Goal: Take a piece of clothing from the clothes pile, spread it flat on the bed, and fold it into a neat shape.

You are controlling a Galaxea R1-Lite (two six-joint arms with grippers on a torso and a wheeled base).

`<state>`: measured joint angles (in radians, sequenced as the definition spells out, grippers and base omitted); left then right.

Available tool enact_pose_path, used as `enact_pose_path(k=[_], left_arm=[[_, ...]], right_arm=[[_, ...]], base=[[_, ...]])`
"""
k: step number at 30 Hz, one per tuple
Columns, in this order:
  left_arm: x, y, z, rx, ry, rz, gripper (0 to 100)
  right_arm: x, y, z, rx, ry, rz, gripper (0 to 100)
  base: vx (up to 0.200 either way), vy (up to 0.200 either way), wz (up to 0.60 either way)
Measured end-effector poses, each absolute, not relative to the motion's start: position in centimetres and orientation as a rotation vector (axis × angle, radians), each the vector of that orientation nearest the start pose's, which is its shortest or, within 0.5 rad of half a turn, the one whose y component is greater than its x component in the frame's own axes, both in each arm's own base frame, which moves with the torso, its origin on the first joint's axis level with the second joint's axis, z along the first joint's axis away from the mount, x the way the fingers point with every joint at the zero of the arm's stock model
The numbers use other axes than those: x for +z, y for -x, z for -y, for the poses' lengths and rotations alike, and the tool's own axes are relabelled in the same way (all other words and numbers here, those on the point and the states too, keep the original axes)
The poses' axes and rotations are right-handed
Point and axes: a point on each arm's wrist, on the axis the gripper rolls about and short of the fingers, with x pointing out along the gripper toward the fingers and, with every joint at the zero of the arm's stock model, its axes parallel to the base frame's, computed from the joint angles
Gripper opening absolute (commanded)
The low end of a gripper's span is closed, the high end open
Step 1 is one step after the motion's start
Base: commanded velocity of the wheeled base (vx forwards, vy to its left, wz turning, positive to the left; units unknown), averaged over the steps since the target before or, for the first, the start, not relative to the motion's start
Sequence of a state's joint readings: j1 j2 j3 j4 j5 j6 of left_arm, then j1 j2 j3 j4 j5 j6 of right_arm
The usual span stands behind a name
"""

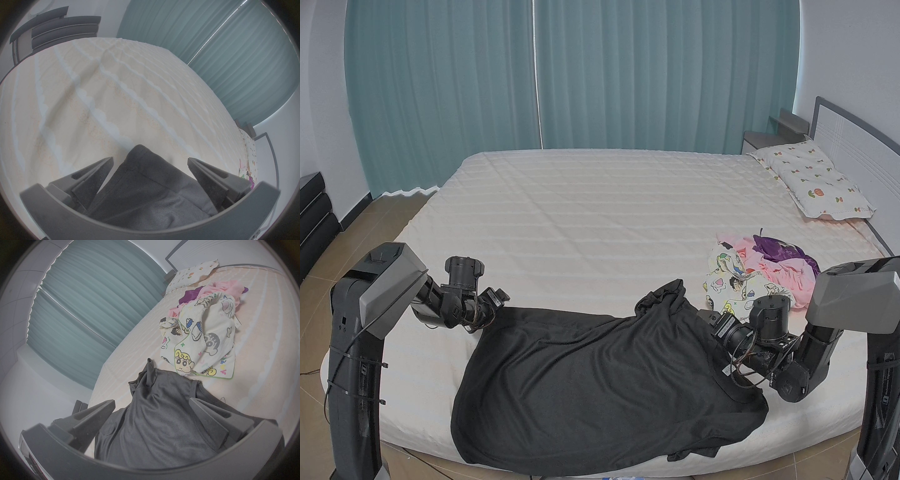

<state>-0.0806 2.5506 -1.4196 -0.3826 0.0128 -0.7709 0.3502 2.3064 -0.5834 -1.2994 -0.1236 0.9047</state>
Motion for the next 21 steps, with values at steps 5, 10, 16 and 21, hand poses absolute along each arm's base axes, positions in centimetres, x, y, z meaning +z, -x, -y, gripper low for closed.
enact_pose_path(k=[5,10,16,21], left_arm=[[-3.5,-46.7,4.0,0.227,0.693,-0.740,0],[-3.5,-47.1,3.7,0.257,0.692,-0.697,0],[-3.1,-47.6,2.4,0.308,0.694,-0.651,0],[-2.5,-48.2,1.1,0.326,0.707,-0.613,0]], right_arm=[[-0.4,-32.3,-11.5,0.023,-0.787,-0.481,100],[-0.5,-32.3,-11.5,0.022,-0.786,-0.484,100],[-0.7,-32.2,-11.6,0.021,-0.783,-0.492,100],[-0.9,-32.2,-11.5,0.018,-0.781,-0.497,100]], base=[[0.000,0.000,0.00],[0.000,0.000,0.00],[0.000,0.000,0.00],[0.000,0.000,0.00]])
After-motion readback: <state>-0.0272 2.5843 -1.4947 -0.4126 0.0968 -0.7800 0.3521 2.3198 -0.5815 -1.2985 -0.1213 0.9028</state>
